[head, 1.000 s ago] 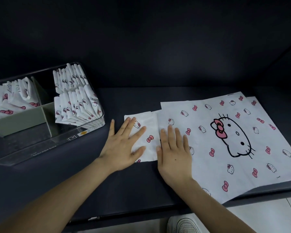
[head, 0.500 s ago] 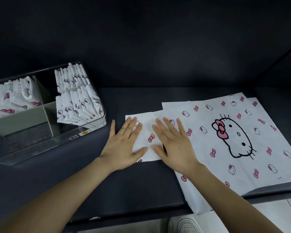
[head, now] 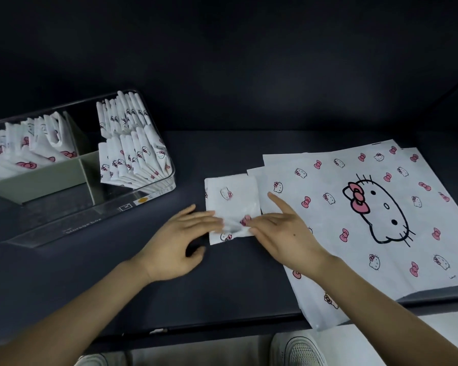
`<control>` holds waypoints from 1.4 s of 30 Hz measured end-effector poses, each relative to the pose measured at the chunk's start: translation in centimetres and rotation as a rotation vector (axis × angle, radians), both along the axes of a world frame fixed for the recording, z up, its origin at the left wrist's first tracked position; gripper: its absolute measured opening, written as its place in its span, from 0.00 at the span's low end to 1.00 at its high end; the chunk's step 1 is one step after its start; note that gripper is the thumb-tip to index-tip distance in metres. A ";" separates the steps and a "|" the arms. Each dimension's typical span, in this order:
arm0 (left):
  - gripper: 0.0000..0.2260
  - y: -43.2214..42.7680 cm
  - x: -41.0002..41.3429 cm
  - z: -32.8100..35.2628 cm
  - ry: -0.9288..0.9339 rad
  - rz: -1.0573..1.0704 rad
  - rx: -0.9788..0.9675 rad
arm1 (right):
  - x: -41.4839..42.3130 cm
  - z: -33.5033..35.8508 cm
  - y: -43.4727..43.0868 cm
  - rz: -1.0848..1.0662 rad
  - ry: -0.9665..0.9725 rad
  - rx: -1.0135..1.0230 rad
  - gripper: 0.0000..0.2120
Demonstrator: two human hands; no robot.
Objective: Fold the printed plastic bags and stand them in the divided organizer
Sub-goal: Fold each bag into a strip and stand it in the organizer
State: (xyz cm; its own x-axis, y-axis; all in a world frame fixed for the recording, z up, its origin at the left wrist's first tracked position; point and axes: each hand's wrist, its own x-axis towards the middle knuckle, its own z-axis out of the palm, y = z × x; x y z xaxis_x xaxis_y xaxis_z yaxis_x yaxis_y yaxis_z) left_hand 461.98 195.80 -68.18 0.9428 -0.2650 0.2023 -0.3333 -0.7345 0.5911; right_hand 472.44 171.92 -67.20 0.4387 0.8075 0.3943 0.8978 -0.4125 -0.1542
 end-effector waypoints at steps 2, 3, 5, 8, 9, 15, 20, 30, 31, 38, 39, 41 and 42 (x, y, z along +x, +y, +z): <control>0.15 -1.0 -0.4 -0.1 -0.067 0.088 -0.030 | -0.6 1.0 0.0 -0.068 0.178 0.012 0.23; 0.16 -1.6 -0.7 -0.1 -0.070 0.163 -0.073 | -1.1 1.6 -0.1 -0.094 0.300 0.011 0.23; 0.21 -2.6 -1.1 0.0 0.021 0.380 -0.189 | -1.8 3.0 -0.2 -0.139 0.643 -0.002 0.16; 0.19 -3.3 -0.3 0.2 0.159 0.563 -0.258 | -1.4 3.8 0.4 -0.276 1.019 0.041 0.07; 0.16 -3.4 0.2 0.4 0.168 0.593 -0.274 | -1.1 3.6 0.9 -0.350 1.045 0.116 0.05; 0.12 -4.7 2.5 1.4 0.179 0.792 -0.219 | 0.6 2.0 3.7 -0.701 0.863 0.063 0.18; 0.08 -5.2 3.3 1.4 0.092 0.834 -0.130 | 1.0 2.0 4.4 -0.814 0.814 -0.033 0.21; 0.27 -4.7 3.7 -1.1 -0.048 0.325 0.413 | 1.1 1.6 5.1 -0.905 0.717 -0.121 0.20; 0.27 -4.8 3.7 -1.4 -0.016 0.327 0.433 | 1.0 1.5 5.4 -0.919 0.702 -0.111 0.19; 0.27 -5.0 3.5 -1.5 0.014 0.355 0.447 | 0.9 1.5 6.6 -0.978 0.567 -0.191 0.21; 0.26 -5.0 3.5 -1.5 0.010 0.357 0.453 | 0.8 1.6 6.5 -0.978 0.539 -0.209 0.20; 0.24 -5.0 3.6 -1.5 0.004 0.361 0.463 | 0.4 1.7 6.4 -0.969 0.432 -0.279 0.18; 0.23 -5.0 3.7 -1.5 0.003 0.363 0.470 | 0.3 1.8 6.5 -0.966 0.387 -0.309 0.17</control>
